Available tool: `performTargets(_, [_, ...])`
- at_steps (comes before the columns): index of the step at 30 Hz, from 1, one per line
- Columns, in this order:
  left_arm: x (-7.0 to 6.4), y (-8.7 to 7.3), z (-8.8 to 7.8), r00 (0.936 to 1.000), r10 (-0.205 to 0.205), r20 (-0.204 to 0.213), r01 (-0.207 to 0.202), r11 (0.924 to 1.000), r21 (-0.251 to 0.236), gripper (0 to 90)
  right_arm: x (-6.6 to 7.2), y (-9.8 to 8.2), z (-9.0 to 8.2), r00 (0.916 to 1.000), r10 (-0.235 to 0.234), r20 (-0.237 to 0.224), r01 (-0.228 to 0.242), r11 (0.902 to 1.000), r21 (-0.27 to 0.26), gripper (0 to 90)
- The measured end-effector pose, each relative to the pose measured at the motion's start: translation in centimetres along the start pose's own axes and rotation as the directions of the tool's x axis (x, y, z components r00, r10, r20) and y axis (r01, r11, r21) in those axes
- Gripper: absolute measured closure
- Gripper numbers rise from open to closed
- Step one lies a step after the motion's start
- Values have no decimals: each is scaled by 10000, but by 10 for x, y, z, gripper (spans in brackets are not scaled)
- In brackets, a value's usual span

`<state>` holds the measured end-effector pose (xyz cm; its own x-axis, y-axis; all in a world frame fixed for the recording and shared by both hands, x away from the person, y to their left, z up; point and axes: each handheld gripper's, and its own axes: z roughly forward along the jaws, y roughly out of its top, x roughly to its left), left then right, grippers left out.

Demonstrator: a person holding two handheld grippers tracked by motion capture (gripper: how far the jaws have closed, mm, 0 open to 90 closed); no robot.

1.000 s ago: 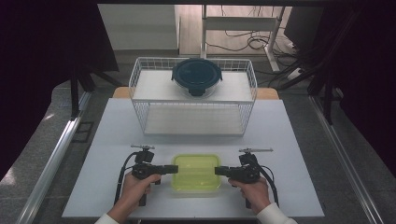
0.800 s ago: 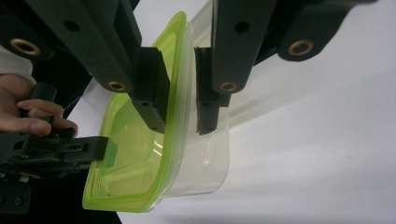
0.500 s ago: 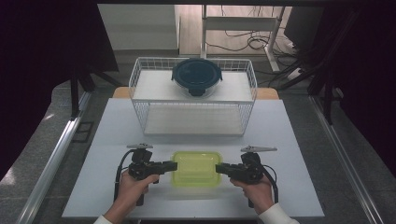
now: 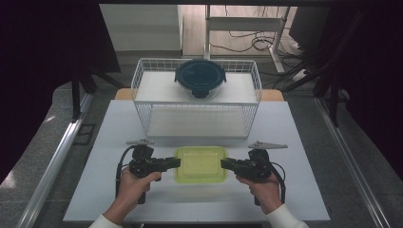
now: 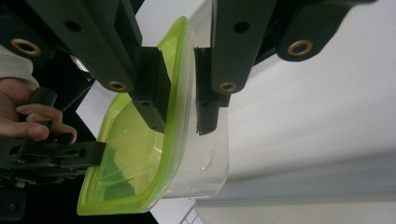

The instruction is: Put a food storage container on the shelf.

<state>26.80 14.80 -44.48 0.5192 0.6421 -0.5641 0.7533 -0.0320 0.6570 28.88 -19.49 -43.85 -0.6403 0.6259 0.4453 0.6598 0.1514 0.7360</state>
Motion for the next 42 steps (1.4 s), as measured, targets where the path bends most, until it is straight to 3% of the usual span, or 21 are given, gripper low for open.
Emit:
performTargets(12, [-11, 16, -12, 9994, 325, -73, -327, 9991, -275, 769, 7, 14, -6, 9995, -309, 58, 310, 9993, -212, 772])
performTargets(25, [-24, 44, -29, 9974, 709, -97, -715, 9947, -744, 769, 19, 45, -18, 9975, -707, 35, 708, 9963, -494, 771])
performTargets(42, [-33, 68, -45, 9949, 970, -270, -995, 9886, -1128, 772, 33, 79, -26, 9926, -1195, 210, 1208, 9897, -766, 771])
